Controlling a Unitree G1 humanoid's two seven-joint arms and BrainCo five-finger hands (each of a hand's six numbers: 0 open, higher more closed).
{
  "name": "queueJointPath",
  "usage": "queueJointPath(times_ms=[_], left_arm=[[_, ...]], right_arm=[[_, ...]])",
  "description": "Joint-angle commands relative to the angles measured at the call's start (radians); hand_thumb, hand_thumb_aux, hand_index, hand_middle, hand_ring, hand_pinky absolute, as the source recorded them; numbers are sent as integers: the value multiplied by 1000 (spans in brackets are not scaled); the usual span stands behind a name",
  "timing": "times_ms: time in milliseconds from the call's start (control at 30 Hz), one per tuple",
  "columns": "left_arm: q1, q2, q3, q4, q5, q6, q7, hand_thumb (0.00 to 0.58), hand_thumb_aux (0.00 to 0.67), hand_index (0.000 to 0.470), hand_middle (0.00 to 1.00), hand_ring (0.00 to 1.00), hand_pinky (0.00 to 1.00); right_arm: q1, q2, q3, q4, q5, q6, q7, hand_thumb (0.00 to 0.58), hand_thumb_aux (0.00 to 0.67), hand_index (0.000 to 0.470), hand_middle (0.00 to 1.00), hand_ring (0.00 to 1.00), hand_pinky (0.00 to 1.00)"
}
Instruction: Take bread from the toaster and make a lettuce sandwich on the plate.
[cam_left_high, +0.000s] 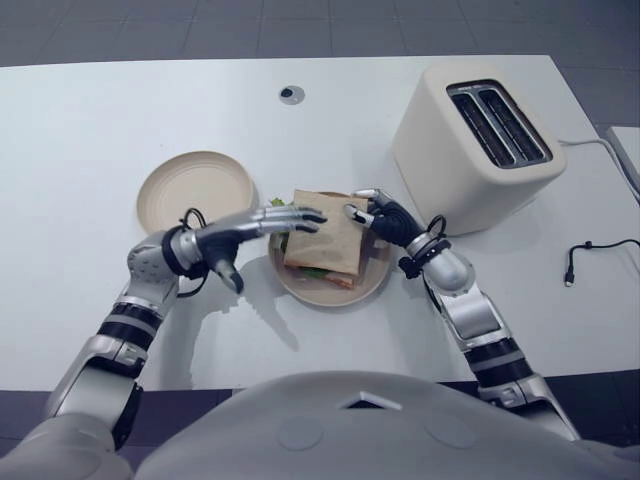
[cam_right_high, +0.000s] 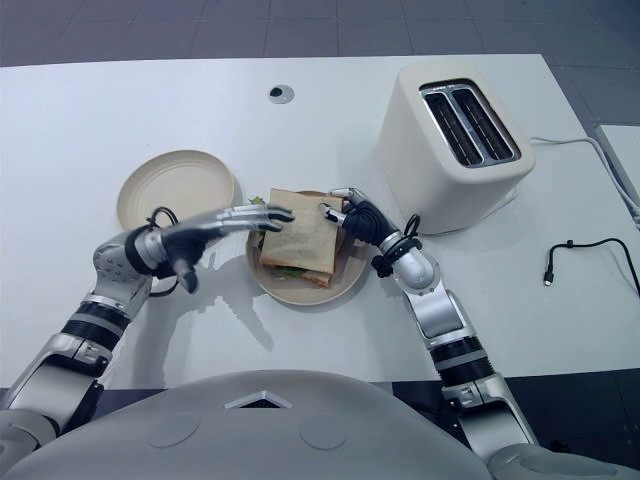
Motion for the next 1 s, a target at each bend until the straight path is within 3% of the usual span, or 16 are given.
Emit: queueJointPath(times_ms=[33, 233, 267, 300, 333, 367, 467, 633, 767, 800, 833, 867, 900, 933, 967, 1000], left_arm=[[-15, -27, -27, 54, 117, 8, 15, 0, 0, 0, 0, 0, 0], [-64, -69, -58, 171, 346, 47, 125, 0, 0, 0, 0, 0, 0], [-67, -70, -61, 176, 357, 43, 137, 0, 0, 0, 0, 0, 0], [-60, -65, -68, 156, 344, 35, 137, 108, 66, 46, 0, 0, 0], [-51, -59, -75, 132, 327, 31, 136, 220, 142, 100, 0, 0, 0], [-45, -53, -79, 116, 323, 30, 140, 265, 176, 123, 0, 0, 0], [-46, -46, -78, 112, 355, 36, 166, 288, 194, 136, 0, 0, 0], [-27, -17, -39, 38, 452, 66, 257, 198, 126, 88, 0, 0, 0], [-22, 8, 6, 9, 495, 74, 334, 53, 32, 22, 0, 0, 0], [-25, 9, 22, -1, 496, 66, 359, 66, 39, 28, 0, 0, 0], [-31, 3, 48, -18, 495, 61, 394, 331, 231, 162, 0, 0, 0], [-35, -1, 65, -40, 477, 48, 417, 432, 331, 232, 0, 0, 0], [-36, -2, 75, -64, 435, 35, 431, 454, 357, 251, 0, 0, 0], [-35, 3, 80, -87, 391, 28, 437, 503, 426, 299, 0, 0, 0], [-33, 15, 73, -108, 336, 18, 432, 560, 547, 383, 35, 35, 35], [-26, 33, 57, -139, 267, 11, 419, 580, 670, 470, 227, 227, 227]], right_arm=[[-7, -12, -15, 28, -37, 7, -10, 580, 670, 470, 1000, 1000, 1000], [-6, -7, -33, 14, -36, -23, -16, 576, 615, 431, 1000, 1000, 1000], [-7, -2, -42, 4, -28, -36, -22, 480, 391, 275, 965, 965, 965], [-17, 7, -55, -9, -28, -66, -44, 0, 0, 0, 733, 733, 733], [-28, 19, -69, -20, -25, -94, -67, 0, 0, 0, 263, 263, 263], [-38, 29, -81, -29, -19, -113, -83, 0, 0, 0, 0, 0, 0], [-66, 52, -122, -48, -20, -148, -137, 0, 0, 0, 0, 0, 0], [-59, 80, -170, -125, 47, -228, -155, 0, 0, 0, 0, 0, 0], [-40, 66, -156, -155, 146, -250, -74, 0, 0, 0, 0, 0, 0], [-35, 54, -154, -161, 175, -255, -42, 0, 0, 0, 0, 0, 0], [-28, 33, -149, -169, 214, -257, 5, 0, 0, 0, 0, 0, 0], [-19, 4, -142, -175, 238, -269, 57, 62, 37, 26, 0, 0, 0], [-7, -31, -137, -186, 273, -287, 116, 357, 255, 179, 0, 0, 0], [6, -68, -138, -200, 310, -297, 174, 564, 557, 391, 267, 267, 267], [25, -110, -139, -220, 343, -312, 233, 580, 670, 470, 741, 741, 741], [48, -148, -144, -246, 379, -322, 285, 580, 670, 470, 1000, 1000, 1000]])
